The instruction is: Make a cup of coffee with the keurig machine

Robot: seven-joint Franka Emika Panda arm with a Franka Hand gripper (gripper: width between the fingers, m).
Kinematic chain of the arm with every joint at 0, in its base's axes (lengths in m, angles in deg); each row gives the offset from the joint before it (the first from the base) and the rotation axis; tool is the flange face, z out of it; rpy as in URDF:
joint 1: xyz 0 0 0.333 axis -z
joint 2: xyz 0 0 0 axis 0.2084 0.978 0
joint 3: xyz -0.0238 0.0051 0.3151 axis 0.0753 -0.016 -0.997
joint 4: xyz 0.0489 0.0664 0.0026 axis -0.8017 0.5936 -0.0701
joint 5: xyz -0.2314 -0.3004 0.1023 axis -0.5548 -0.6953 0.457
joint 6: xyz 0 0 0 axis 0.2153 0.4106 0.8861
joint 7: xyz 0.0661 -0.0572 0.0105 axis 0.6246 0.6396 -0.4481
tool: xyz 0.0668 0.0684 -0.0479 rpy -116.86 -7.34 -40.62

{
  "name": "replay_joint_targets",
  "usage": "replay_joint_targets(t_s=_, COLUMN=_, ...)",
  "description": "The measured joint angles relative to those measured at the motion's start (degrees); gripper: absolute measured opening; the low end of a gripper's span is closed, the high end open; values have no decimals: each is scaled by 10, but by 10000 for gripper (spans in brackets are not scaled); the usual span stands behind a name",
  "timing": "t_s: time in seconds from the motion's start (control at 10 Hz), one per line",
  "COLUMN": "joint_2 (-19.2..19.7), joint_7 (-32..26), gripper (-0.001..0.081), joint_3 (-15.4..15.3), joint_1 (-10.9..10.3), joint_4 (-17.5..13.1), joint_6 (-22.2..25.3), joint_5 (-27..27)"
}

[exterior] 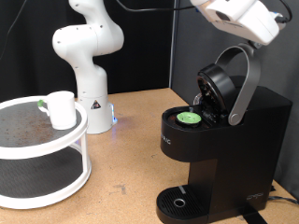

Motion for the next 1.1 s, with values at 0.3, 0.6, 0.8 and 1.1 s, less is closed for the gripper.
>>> replay_joint_targets(t_s=0.3, joint_2=-19, joint_7=-44, gripper=3, joint_3=28, joint_1=11, joint_4=3, joint_6=52, joint_5=17)
replay_joint_targets(t_s=0.6, joint_2=-25, joint_7=-42, gripper=3, joint_3=37, joint_1=22, joint_4=14, joint_6=52, joint_5=-4)
replay_joint_targets(t_s=0.8, joint_2=-28, joint_7=-48, gripper=3, joint_3=37, joint_1=22, joint_4=8, joint_6=39, joint_5=37)
replay_joint_targets(t_s=1.1, joint_2=-38, joint_7=-51, gripper=3, joint_3=35, joint_1=22, joint_4=-19, joint_6=49, joint_5=61)
